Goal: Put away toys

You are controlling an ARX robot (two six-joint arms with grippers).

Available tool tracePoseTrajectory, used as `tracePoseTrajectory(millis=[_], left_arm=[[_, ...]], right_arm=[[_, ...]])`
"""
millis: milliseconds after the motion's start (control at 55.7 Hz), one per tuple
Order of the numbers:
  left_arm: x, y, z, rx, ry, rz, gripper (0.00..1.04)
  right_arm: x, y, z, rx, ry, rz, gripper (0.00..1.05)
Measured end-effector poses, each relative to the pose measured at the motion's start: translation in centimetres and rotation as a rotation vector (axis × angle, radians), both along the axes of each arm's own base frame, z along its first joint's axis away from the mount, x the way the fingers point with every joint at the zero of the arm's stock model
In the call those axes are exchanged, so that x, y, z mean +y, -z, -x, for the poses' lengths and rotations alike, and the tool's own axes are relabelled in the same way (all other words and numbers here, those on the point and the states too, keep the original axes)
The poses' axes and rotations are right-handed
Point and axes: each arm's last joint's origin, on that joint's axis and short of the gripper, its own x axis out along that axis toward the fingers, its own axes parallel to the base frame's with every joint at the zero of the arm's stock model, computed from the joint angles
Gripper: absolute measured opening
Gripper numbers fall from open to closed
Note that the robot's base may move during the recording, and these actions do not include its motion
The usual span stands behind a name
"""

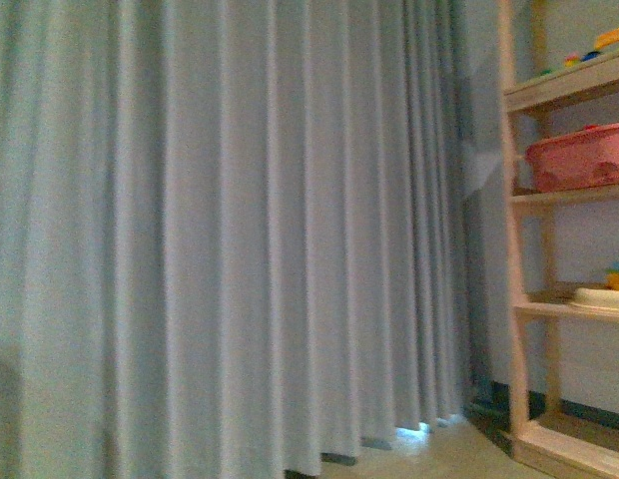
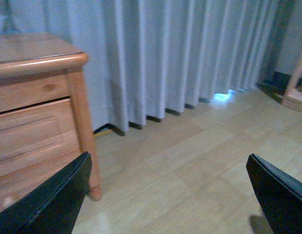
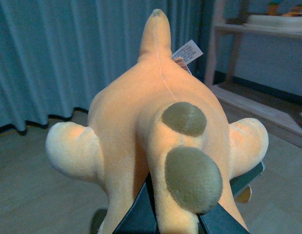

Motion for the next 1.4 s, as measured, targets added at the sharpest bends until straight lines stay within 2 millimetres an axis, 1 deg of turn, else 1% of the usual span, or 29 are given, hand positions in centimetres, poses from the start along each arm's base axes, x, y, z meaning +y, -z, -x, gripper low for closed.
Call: tracePoseTrajectory(millis=[1203,1400], left_arm=[[-0.02,-0.01,0.0,0.0,0.007,0.0,0.98],[0.01,-0.01,0.0,0.0,-0.003,0.0,0.98]], right_arm=[[-0.05,0.0,0.0,0.0,0.013,0.0,0.06],[0.02,0.0,0.0,0.0,-0.008,0.0,0.06]])
